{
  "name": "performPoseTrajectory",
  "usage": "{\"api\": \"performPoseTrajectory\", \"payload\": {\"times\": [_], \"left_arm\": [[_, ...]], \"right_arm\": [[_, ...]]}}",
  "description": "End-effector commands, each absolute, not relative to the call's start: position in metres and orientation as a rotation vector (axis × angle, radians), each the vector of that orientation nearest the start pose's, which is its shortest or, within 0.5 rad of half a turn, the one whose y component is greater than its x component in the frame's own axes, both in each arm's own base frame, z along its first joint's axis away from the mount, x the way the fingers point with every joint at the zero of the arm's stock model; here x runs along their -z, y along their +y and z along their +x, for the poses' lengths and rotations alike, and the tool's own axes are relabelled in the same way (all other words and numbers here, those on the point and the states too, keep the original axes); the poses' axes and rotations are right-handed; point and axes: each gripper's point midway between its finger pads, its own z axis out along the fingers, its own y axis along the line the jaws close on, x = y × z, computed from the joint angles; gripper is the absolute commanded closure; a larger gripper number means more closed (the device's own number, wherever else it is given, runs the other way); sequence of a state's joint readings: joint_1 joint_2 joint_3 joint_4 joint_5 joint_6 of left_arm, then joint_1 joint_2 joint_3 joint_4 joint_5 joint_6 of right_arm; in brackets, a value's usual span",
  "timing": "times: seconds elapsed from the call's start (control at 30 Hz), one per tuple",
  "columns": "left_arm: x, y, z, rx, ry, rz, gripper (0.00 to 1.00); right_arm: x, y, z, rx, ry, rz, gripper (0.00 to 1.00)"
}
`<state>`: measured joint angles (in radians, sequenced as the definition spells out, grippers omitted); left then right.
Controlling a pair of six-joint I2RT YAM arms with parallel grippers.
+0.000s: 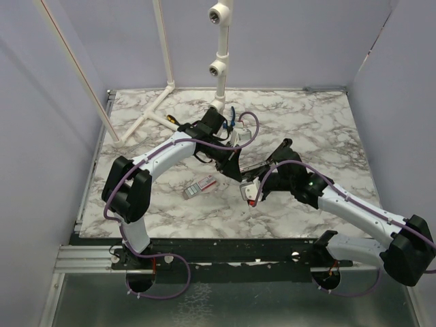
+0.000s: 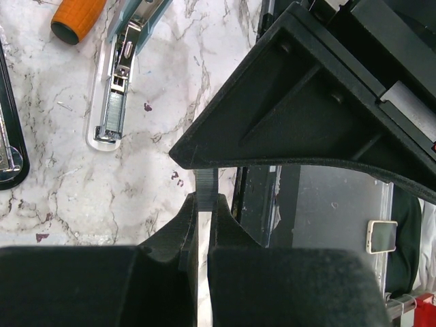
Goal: Load the staples into the stapler
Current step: Pick up the staple from the center of the board.
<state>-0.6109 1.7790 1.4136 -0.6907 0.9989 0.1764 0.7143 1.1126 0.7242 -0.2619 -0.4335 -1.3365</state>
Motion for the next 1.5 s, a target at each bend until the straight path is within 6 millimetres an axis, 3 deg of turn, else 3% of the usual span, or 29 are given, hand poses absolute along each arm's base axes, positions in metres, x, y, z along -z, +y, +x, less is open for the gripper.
{"api": "performPoseTrajectory", "payload": {"times": [0.0, 1.0, 1.47], "left_arm": [[-0.1757, -0.3393, 0.2239, 1.507, 2.121, 1.295, 0.99], [-0.1722, -0.3418, 0.2217, 1.499, 2.132, 1.304, 0.98], [-0.1721, -0.3422, 0.2228, 1.494, 2.129, 1.307, 0.9]], "right_arm": [[-0.1533, 0.2547, 0.2374, -0.105, 0.908, -1.949, 0.76], [-0.1508, 0.2529, 0.2367, -0.075, 0.883, -1.964, 0.85], [-0.1481, 0.251, 0.2373, -0.054, 0.878, -1.969, 0.88]]}}
